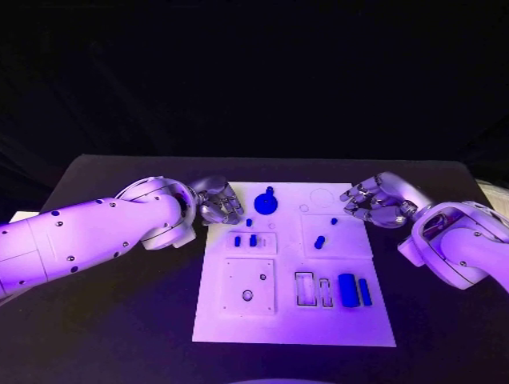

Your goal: Assemble the parts on the task board

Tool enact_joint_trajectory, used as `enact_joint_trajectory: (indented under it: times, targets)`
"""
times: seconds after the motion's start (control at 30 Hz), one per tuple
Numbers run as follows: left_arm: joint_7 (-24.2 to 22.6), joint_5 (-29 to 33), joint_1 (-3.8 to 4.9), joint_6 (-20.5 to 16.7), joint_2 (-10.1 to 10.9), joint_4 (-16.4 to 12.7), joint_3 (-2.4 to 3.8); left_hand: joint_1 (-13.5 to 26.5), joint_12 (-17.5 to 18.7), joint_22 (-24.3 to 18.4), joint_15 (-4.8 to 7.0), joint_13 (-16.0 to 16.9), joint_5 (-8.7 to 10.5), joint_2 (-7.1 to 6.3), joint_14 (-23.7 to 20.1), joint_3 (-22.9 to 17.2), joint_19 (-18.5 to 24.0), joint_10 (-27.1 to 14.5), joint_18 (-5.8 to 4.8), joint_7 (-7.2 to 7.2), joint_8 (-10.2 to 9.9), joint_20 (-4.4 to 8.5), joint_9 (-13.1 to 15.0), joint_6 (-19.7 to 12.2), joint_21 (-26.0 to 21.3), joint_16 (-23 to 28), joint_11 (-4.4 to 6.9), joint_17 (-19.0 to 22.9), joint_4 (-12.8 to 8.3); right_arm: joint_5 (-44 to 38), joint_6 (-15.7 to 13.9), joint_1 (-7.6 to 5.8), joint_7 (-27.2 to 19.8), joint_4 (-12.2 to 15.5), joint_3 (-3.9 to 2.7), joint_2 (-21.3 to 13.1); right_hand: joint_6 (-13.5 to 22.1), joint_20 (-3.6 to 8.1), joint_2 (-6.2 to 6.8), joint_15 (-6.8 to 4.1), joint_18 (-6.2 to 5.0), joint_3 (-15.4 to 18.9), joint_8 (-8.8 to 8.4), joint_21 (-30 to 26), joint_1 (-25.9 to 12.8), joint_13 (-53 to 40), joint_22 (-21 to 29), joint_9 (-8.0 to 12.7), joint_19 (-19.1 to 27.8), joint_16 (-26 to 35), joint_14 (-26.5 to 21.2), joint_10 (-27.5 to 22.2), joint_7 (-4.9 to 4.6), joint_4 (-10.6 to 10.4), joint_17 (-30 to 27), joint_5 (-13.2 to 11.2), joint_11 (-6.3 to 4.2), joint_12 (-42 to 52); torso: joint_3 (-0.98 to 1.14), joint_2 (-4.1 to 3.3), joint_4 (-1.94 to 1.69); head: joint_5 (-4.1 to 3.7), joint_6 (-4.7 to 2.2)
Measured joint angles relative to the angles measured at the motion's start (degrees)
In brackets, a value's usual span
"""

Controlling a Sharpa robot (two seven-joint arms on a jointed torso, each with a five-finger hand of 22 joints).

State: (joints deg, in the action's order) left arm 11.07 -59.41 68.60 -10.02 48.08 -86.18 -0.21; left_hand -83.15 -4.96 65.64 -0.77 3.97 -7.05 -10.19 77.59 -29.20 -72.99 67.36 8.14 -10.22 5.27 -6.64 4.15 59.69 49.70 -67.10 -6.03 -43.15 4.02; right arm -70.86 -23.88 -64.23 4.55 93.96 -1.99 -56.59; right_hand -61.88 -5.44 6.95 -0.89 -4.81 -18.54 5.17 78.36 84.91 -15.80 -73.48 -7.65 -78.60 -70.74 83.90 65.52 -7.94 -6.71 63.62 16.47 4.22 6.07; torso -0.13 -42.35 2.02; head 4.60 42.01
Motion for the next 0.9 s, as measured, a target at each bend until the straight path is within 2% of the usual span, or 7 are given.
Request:
enact_joint_trajectory:
  times: [0.07,0.1,0.13,0.27,0.4,0.63,0.9]
  targets:
    - [-4.1,8.2,0.0,-2.4,0.6,0.0,-0.01,0.1,-0.1,-3.5,-0.18,0.0,0.0,0.15,-2.1,-0.6,2.9,0.0,0.48,0.0,0.0,-0.03,-0.1,0.0,-5.9,3.8,0.0,5.4,0.0,-4.4,1.3,-0.04,1.1,0.2,-0.05,0.0,-0.3,0.0,0.26,0.25,0.0,-0.2,0.0,0.0,-0.3,0.7,-0.2,0.0,0.0,-0.1,0.1,0.0,0.15,0.1,0.0,-0.3,0.0,-0.4,0.01,0.01,0.04,-0.31,-0.12]
    - [-6.2,12.1,0.0,-3.3,0.9,0.0,-0.04,0.4,-0.4,-4.5,-0.24,0.0,0.0,0.39,-2.7,-0.7,3.7,0.0,1.25,0.0,0.0,-0.05,-0.2,0.0,-7.7,4.9,0.0,6.9,0.1,-6.3,1.9,-0.05,1.5,0.2,-0.07,0.1,-0.4,0.0,0.53,0.29,0.0,-0.4,-0.23,0.0,-0.5,1.1,-0.2,0.0,0.0,-0.1,0.1,0.0,0.18,-0.1,0.0,-0.8,0.0,-0.6,0.01,0.03,0.04,-0.58,-0.17]
    - [-8.2,16.0,0.02,-4.1,1.1,-0.1,-0.1,0.7,-0.4,-5.2,-0.22,0.0,0.0,0.6,-3.1,-0.7,4.2,0.0,1.24,0.01,0.0,-0.05,-0.2,0.0,-8.8,5.5,0.0,7.8,0.1,-8.0,2.5,-0.05,2.0,0.3,-0.08,0.2,-0.4,0.0,0.74,0.29,0.0,-0.5,-0.33,0.0,-0.7,1.5,-0.2,0.0,0.0,-0.1,0.1,0.0,0.19,0.1,0.0,-1.2,0.0,-0.8,-0.01,0.04,0.04,-0.81,-0.22]
    - [-17.1,33.8,0.04,-6.4,2.1,-1.3,-0.59,2.0,-1.0,-6.3,-0.14,0.2,0.0,0.77,-3.3,-0.2,4.5,0.0,1.24,0.01,0.0,-0.19,-0.2,0.0,-10.6,6.1,0.01,8.8,0.6,-15.0,4.9,-0.09,4.2,0.1,-0.13,1.3,-0.4,0.0,1.26,0.29,0.0,-0.8,-0.78,0.0,-1.3,2.9,-0.2,0.1,0.0,-0.1,0.1,-0.2,0.22,-0.1,-0.4,-3.1,0.2,-1.5,-0.07,0.1,0.04,-1.65,-0.42]
    - [-22.8,46.2,0.02,-7.2,3.0,-2.5,-0.95,2.1,-1.4,-6.8,-0.14,0.3,0.0,0.88,-3.3,0.4,4.6,0.0,1.25,0.01,0.0,-0.08,-0.2,0.0,-11.1,6.1,0.01,9.1,0.6,-19.8,6.8,-0.09,6.0,-0.2,-0.14,2.3,-0.4,-0.33,1.44,0.61,-0.01,-1.3,-1.11,0.0,-1.4,3.9,0.4,0.2,0.3,-0.1,0.0,-0.4,0.21,0.1,-1.1,-3.5,0.43,-2.0,-0.1,0.09,-0.02,-2.23,-0.57]
    - [-27.7,57.2,-0.06,-7.7,3.5,-3.2,-1.4,2.4,-1.7,-7.3,-0.15,0.3,0.0,0.75,-3.7,0.7,4.9,-0.1,1.24,0.01,0.0,-0.19,-0.2,0.0,-11.9,6.5,0.09,9.7,0.6,-25.2,9.0,-0.03,8.2,-1.4,-0.05,4.3,-0.2,-0.53,1.97,0.69,-0.01,-1.8,-1.11,0.0,-2.0,4.9,0.5,0.3,0.5,-0.1,0.1,-0.6,-0.01,0.2,-1.4,-3.8,0.63,-2.0,-0.1,0.02,0.02,-2.13,-0.75]
    - [-29.6,60.9,-0.12,-8.0,3.7,-3.5,-1.48,2.4,-2.0,-7.7,-0.11,0.5,0.0,0.75,-3.7,1.1,5.1,0.1,1.24,0.01,0.2,0.01,-0.2,0.0,-12.4,6.8,0.31,10.0,0.2,-27.5,10.6,0.2,9.4,-2.5,0.09,6.0,-0.2,-0.53,1.96,0.69,-0.01,-2.2,-1.11,-0.2,-2.0,5.4,0.5,0.3,0.5,-0.1,0.1,-0.6,-0.01,0.2,-1.5,-4.1,0.63,-2.0,-0.08,-0.01,0.07,-2.07,-0.61]
